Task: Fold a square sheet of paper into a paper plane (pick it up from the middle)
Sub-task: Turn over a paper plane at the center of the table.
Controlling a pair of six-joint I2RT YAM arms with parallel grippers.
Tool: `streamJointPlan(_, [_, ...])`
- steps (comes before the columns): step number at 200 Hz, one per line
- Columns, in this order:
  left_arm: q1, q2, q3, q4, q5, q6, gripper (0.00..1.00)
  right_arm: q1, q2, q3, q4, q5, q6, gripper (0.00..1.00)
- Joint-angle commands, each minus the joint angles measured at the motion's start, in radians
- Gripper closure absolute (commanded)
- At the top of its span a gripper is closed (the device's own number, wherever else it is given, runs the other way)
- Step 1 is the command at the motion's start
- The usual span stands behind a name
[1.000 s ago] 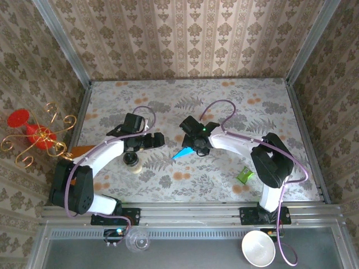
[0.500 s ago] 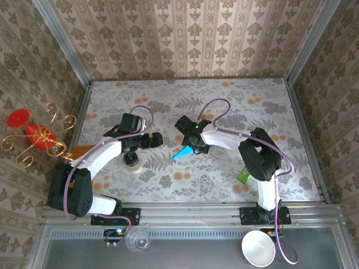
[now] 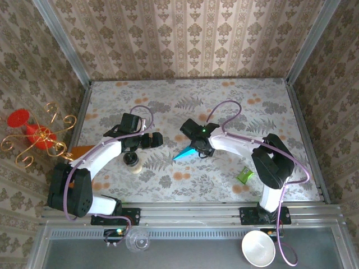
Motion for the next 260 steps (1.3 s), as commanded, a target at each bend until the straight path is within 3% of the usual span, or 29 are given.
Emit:
streamJointPlan(1, [0.006, -0.008, -0.002, -0.017, 0.017, 0.007, 0.00, 0.004, -0.017, -0.025, 0.011, 0.021, 0.045, 0.44])
streamJointPlan(100, [0.006, 0.006, 0.006, -0.024, 0.025, 0.012, 0.00, 0.002, 0.013, -0.050, 0.095, -0.073, 0.062, 0.46])
streamJointPlan(162, [0.006, 0.014, 0.003, -0.020, 0.046, 0.012, 0.00, 0.002, -0.018, -0.067, 0.143, -0.100, 0.043, 0.38])
streamJointPlan(210, [0.004, 0.017, -0.002, -0.015, 0.057, 0.009, 0.00, 0.005, 0.004, -0.041, 0.164, -0.105, 0.010, 0.21])
streamJointPlan(260, [0.004, 0.017, -0.004, -0.019, 0.055, 0.008, 0.00, 0.011, 0.038, -0.036, 0.123, -0.116, 0.035, 0.23])
